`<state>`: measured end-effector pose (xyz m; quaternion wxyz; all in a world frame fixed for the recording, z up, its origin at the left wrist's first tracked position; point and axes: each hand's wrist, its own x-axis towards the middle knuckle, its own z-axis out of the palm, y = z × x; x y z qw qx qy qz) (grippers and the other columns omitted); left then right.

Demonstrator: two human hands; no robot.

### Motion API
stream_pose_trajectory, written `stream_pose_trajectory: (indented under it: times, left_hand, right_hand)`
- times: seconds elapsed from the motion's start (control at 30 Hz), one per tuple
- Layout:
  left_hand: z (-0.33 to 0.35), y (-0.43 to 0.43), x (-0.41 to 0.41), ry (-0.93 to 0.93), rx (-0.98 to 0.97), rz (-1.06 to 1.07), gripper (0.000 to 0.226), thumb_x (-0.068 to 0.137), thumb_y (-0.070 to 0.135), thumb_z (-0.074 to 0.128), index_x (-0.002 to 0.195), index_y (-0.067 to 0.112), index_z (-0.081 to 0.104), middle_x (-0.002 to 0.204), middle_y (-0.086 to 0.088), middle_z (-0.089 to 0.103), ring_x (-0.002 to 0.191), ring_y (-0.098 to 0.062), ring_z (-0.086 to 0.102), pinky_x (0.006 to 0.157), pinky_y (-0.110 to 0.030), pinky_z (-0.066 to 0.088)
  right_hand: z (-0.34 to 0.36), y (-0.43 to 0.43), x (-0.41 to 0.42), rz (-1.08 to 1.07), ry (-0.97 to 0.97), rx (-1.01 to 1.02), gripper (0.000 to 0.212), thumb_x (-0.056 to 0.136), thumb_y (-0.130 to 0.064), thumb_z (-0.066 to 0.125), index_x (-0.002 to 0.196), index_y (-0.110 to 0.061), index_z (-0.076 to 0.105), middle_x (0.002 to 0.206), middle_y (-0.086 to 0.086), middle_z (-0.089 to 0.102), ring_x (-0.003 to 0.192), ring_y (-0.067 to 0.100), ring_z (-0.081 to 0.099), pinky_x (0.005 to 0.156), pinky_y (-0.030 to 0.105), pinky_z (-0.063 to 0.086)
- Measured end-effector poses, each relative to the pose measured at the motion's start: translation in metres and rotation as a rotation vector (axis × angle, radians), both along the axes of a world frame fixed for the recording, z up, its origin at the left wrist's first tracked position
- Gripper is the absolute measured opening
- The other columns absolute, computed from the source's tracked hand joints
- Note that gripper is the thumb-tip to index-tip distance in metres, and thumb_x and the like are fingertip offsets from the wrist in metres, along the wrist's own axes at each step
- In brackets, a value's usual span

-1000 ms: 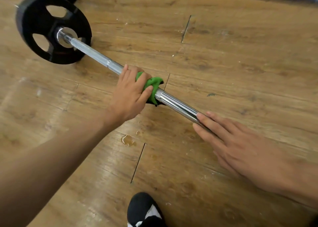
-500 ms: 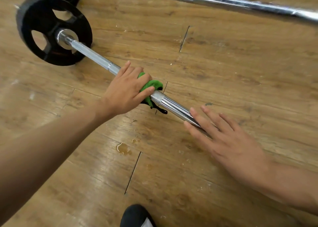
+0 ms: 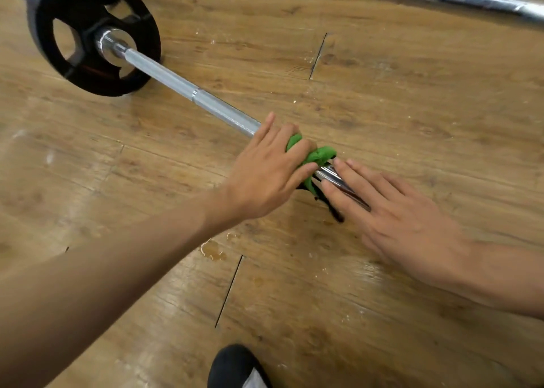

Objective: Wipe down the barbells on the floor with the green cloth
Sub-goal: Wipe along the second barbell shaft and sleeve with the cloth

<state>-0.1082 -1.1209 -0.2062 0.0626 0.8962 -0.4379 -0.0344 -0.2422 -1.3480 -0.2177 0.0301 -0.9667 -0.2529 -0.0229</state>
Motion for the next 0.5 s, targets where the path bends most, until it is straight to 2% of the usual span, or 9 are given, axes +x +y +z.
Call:
stream_pose_trajectory:
  times: [0.1,0.27,0.37,0.43,0.5]
  left_hand:
    - [0.005,0.022,0.035,-0.046,0.074,0.007,0.053,0.109,0.050,0.025,0.124,0.013,0.059,0.117,-0.010,0.057,0.123,-0.033,0.056,0.130,-0.051,0.003]
    - [0.010,0.053,0.074,-0.034,0.100,0.262,0.056,0.108,0.049,0.021,0.119,0.008,0.057,0.119,-0.014,0.054,0.128,-0.035,0.049,0.129,-0.057,0.002]
    - [0.012,0.031,0.054,0.025,-0.023,0.359,0.048,0.106,0.045,0.032,0.112,0.006,0.058,0.112,-0.010,0.047,0.124,-0.033,0.045,0.126,-0.058,0.016]
    - [0.004,0.013,0.026,0.040,-0.073,0.274,0.049,0.105,0.046,0.035,0.115,0.005,0.061,0.115,-0.013,0.050,0.124,-0.033,0.044,0.124,-0.059,0.022]
    - [-0.004,0.007,0.011,0.023,-0.066,0.129,0.050,0.108,0.046,0.033,0.125,0.009,0.061,0.123,-0.016,0.054,0.130,-0.034,0.047,0.129,-0.051,0.008]
  right_hand:
    - [0.000,-0.005,-0.003,0.012,-0.001,0.008,0.103,0.076,-0.011,0.080,0.163,-0.005,0.024,0.169,0.026,0.015,0.152,0.040,0.031,0.109,0.052,0.045]
    - [-0.001,-0.005,-0.005,-0.006,0.005,0.049,0.092,0.084,-0.016,0.074,0.161,-0.002,0.027,0.169,0.024,0.020,0.153,0.038,0.032,0.110,0.051,0.047]
    - [0.000,-0.002,-0.001,-0.013,0.019,0.069,0.088,0.084,-0.022,0.073,0.160,-0.002,0.033,0.168,0.024,0.024,0.151,0.038,0.036,0.106,0.050,0.049]
    - [0.001,0.000,0.004,-0.010,0.019,0.093,0.087,0.082,-0.023,0.073,0.158,-0.002,0.037,0.166,0.024,0.029,0.149,0.037,0.039,0.104,0.050,0.051]
    - [0.002,0.001,0.011,0.008,0.004,0.116,0.083,0.083,-0.026,0.068,0.156,-0.002,0.039,0.164,0.023,0.033,0.147,0.035,0.038,0.102,0.049,0.053]
